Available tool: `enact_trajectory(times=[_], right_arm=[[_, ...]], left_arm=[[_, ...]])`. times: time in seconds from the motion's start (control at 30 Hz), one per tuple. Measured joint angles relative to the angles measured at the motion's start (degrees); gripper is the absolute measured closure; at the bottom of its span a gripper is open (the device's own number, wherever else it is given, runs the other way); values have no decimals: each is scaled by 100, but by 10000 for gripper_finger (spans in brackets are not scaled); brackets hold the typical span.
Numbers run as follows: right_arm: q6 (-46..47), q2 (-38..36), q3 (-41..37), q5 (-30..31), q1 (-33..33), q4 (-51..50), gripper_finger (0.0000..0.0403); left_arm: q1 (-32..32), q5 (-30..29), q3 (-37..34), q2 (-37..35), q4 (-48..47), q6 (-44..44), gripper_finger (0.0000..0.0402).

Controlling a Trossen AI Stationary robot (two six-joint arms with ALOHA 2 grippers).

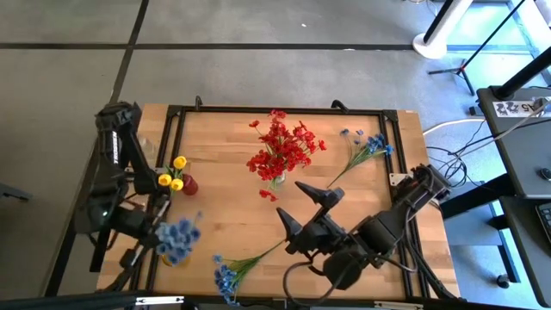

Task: Sort flowers into vase by color
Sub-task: Put the top left blue flower into the yellow vase

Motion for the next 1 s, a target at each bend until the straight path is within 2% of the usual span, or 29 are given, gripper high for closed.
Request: enact_trajectory(times=[0.1,0.17,0.27,0.4,0.57,0.7,0.83,1.0], right_arm=[[0,0,0,-50,-44,-42,13],[98,0,0,-123,-35,-109,13],[363,0,0,-151,10,-406,13],[899,0,0,-99,146,-953,13],[1693,0,-2,-92,283,-1627,13],[2045,0,-2,-93,286,-1933,13],[2081,0,-2,-93,267,-1966,13],[2057,0,-2,-42,222,-1958,13]], left_arm=[[592,839,0,-159,75,508,391],[771,1098,0,-353,42,599,391],[698,1497,0,-643,46,852,391],[296,2040,0,-837,48,1171,391],[-274,2062,-27,-834,67,1557,391],[-399,1680,-407,-843,296,1368,391],[-463,1674,-876,-846,1111,1331,391],[-758,1388,-784,-959,1068,1195,391]])
